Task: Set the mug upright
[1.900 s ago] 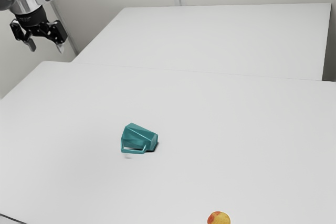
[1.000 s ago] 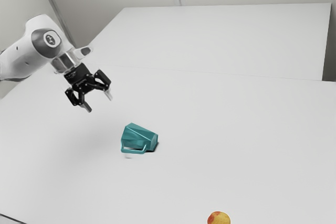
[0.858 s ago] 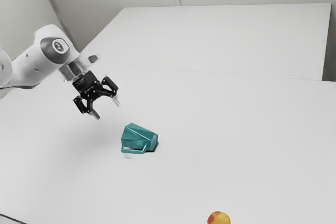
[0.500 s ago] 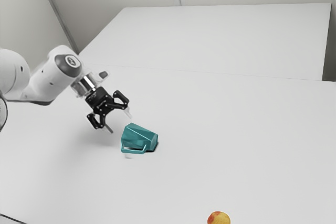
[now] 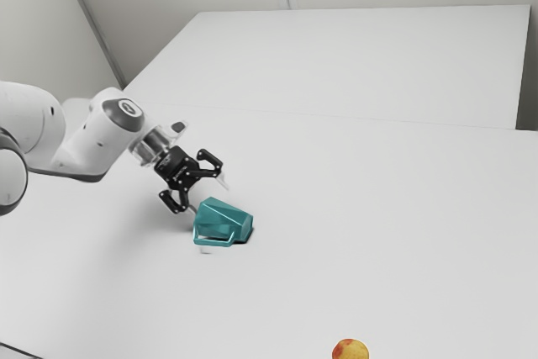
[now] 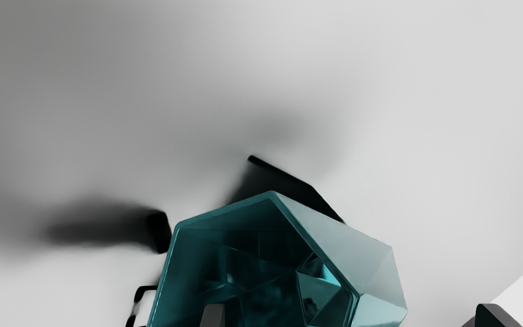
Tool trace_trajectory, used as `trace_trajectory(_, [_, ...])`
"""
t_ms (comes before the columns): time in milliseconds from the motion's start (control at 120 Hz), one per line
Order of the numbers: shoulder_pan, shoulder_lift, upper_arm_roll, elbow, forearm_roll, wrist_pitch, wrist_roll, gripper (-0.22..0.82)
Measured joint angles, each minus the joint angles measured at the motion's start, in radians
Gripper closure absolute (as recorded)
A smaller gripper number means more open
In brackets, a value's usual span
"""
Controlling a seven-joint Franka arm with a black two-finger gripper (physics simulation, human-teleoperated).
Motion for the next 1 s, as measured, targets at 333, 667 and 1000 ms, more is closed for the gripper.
trace_trajectory(333, [-0.008, 0.003, -0.022, 0.007, 0.002, 0.013, -0.004, 0.52])
trace_trajectory(667, [-0.009, -0.002, -0.039, 0.031, 0.008, 0.014, -0.01, 0.75])
trace_trajectory(1000, [-0.047, -0.106, -0.077, 0.033, 0.18, 0.043, -0.03, 0.78])
